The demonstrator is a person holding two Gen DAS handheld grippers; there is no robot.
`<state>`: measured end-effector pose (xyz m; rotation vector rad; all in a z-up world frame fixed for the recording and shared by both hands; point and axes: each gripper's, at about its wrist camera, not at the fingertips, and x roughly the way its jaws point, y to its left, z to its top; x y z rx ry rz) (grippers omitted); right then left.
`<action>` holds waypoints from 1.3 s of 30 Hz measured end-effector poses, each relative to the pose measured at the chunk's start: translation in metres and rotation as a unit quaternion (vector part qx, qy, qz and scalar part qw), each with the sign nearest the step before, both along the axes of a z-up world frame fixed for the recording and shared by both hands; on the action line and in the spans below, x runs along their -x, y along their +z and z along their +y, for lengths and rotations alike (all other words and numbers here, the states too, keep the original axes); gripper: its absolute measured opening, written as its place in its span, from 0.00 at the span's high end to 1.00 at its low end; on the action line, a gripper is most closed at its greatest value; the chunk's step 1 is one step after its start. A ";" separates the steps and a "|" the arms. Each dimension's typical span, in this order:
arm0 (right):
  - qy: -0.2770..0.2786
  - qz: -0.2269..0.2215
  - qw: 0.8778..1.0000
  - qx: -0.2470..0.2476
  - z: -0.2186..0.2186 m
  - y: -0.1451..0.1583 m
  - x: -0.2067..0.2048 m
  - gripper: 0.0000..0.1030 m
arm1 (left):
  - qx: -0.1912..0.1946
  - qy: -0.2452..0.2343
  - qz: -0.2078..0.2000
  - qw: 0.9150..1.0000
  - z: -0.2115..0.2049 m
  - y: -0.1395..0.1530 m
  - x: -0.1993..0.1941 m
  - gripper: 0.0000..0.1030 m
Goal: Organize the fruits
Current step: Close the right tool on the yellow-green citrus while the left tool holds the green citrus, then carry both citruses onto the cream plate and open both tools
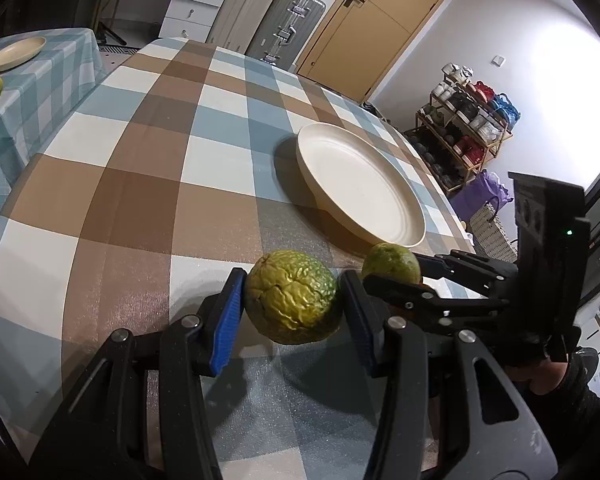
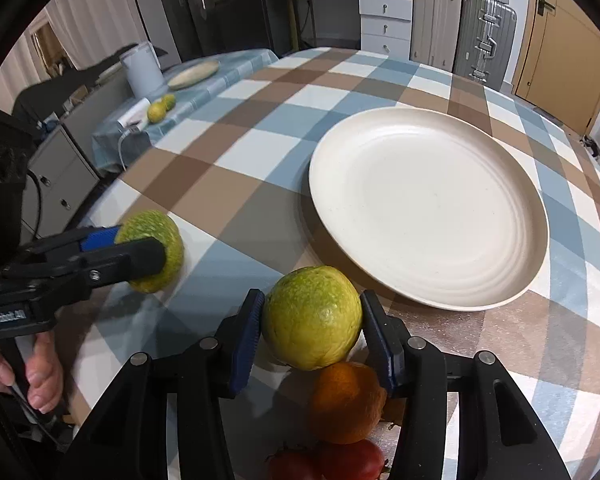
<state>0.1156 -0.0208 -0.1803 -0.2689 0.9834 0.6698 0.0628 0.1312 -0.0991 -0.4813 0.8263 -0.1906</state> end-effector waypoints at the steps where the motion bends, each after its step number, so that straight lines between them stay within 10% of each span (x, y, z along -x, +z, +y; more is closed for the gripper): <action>1: -0.001 0.000 1.000 -0.009 -0.001 0.002 0.000 0.52 | 0.000 0.000 0.000 1.000 0.000 0.001 -0.001 0.56; 24: -0.054 -0.016 0.978 -0.201 -0.086 0.067 -0.078 0.52 | -0.016 -0.046 -0.029 0.998 -0.052 0.059 -0.141 0.56; 39: -0.084 0.055 0.969 -0.226 -0.088 0.030 -0.187 0.52 | -0.030 -0.077 0.008 0.997 -0.075 0.018 -0.247 0.56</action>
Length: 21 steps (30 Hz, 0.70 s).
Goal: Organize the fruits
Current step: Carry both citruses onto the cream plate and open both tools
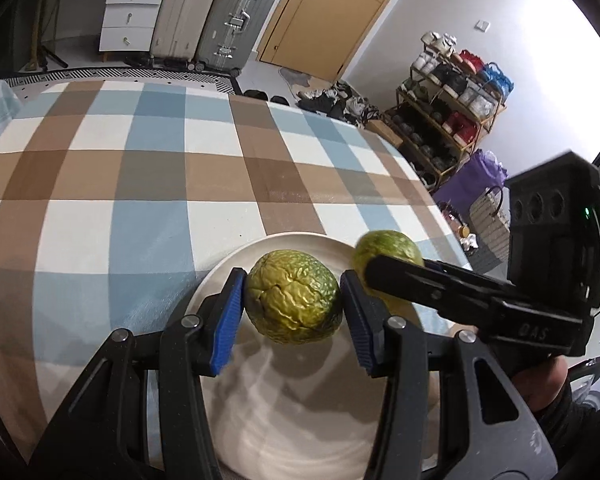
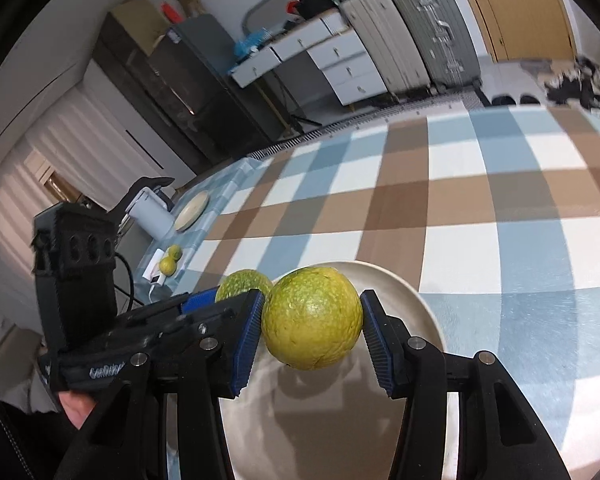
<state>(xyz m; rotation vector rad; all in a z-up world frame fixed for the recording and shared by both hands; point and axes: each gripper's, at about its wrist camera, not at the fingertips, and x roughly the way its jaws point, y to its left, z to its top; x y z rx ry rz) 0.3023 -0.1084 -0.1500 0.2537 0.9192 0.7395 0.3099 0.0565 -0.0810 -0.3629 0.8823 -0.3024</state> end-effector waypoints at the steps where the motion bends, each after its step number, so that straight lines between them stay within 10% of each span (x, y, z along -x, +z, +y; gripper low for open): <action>1: -0.003 0.006 1.000 0.001 0.001 -0.004 -0.005 0.52 | -0.002 -0.001 0.002 1.000 -0.001 -0.003 -0.003 0.56; 17: -0.034 0.042 0.998 -0.032 -0.001 -0.023 -0.027 0.36 | -0.006 0.005 0.006 1.000 -0.002 -0.016 -0.015 0.54; 21: -0.041 0.028 0.998 -0.042 -0.007 -0.010 -0.020 0.36 | -0.014 0.016 -0.003 1.000 0.000 -0.003 -0.006 0.33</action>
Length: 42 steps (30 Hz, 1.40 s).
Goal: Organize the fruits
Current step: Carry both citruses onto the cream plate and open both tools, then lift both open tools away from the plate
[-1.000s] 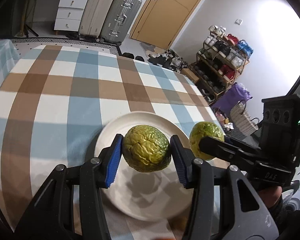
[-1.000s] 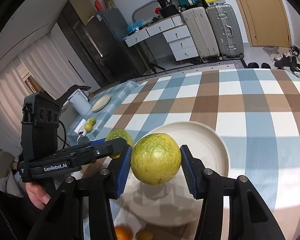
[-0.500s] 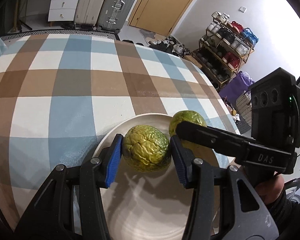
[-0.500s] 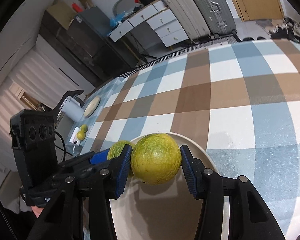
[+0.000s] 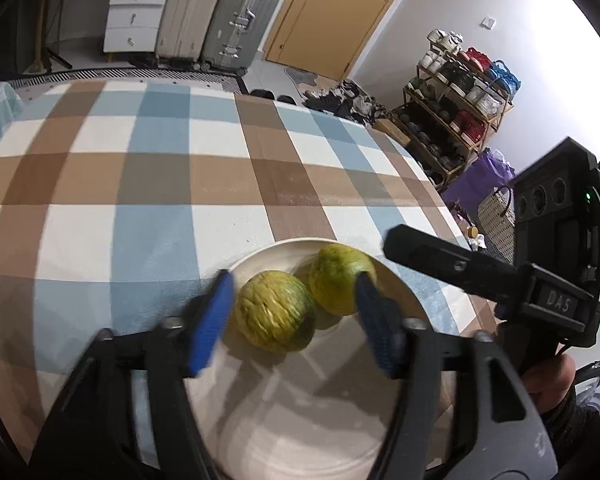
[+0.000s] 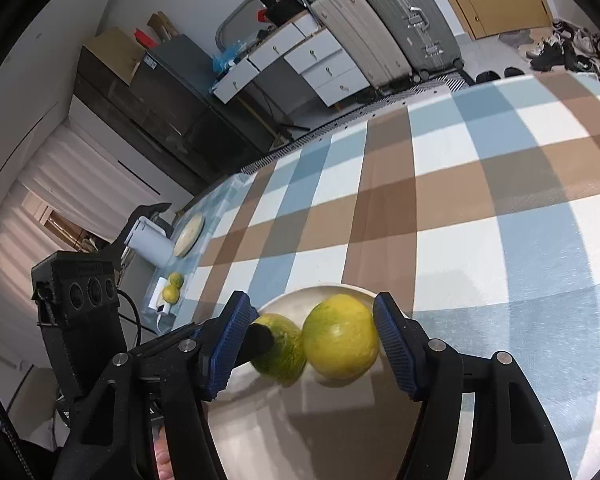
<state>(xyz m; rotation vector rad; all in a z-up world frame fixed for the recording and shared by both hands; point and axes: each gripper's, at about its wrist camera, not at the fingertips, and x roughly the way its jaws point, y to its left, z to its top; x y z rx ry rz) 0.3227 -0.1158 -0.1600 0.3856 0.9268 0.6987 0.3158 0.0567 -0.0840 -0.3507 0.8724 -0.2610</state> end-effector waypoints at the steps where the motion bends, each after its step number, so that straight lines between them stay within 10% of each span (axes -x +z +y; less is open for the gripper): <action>1: -0.002 -0.003 1.000 -0.004 -0.003 0.004 0.003 0.34 | -0.003 0.003 -0.004 1.000 0.001 0.004 0.003 0.31; 16: -0.042 -0.081 0.996 0.002 -0.043 0.064 0.092 0.02 | -0.080 0.050 -0.066 0.993 -0.007 0.070 0.097 0.06; 42: -0.031 -0.244 0.963 0.110 -0.039 0.078 0.271 0.00 | -0.098 0.060 -0.070 0.991 -0.034 0.070 0.238 0.01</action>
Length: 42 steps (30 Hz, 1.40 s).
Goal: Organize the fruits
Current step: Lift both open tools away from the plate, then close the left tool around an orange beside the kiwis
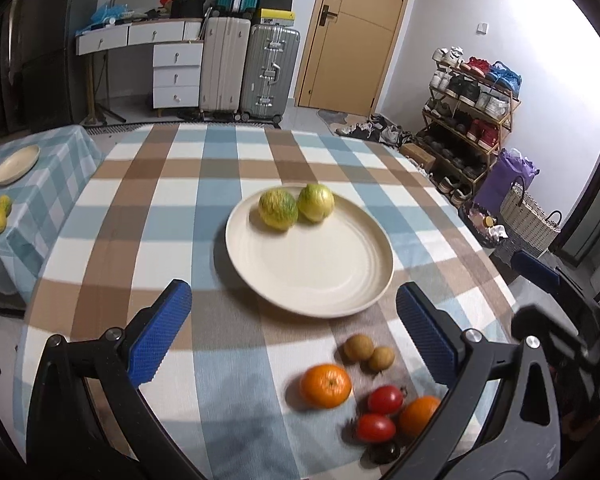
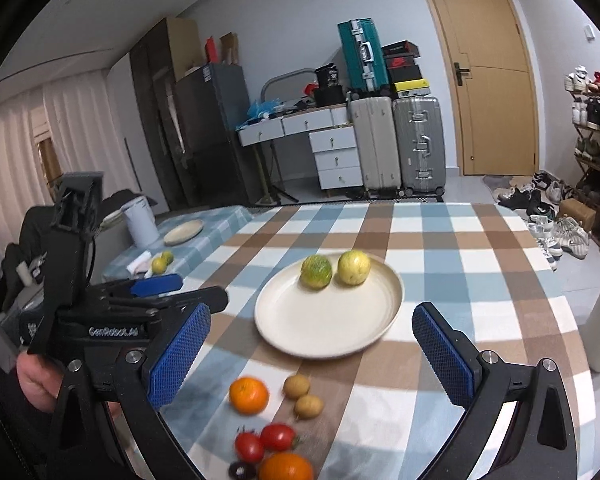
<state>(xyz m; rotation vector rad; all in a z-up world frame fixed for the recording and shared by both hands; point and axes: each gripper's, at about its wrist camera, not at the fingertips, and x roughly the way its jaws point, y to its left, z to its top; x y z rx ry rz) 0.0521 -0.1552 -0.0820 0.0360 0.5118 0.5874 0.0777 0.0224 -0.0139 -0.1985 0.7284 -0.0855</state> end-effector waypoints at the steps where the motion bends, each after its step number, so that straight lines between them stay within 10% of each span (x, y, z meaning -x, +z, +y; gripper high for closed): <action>1: 0.004 0.003 1.000 0.003 0.001 -0.003 0.004 0.00 | 0.001 0.000 0.004 1.000 0.000 -0.004 0.002 0.01; 28: 0.025 0.050 0.998 0.003 -0.008 -0.070 0.029 0.00 | 0.075 -0.062 0.085 0.992 -0.007 -0.088 -0.010 0.03; 39: 0.036 0.068 0.997 -0.001 -0.005 -0.078 0.026 0.00 | 0.097 -0.109 0.100 0.984 -0.014 -0.099 -0.017 0.63; 42: 0.036 0.071 0.997 -0.002 -0.006 -0.079 0.025 0.00 | 0.102 -0.115 0.098 0.983 -0.014 -0.100 -0.018 0.63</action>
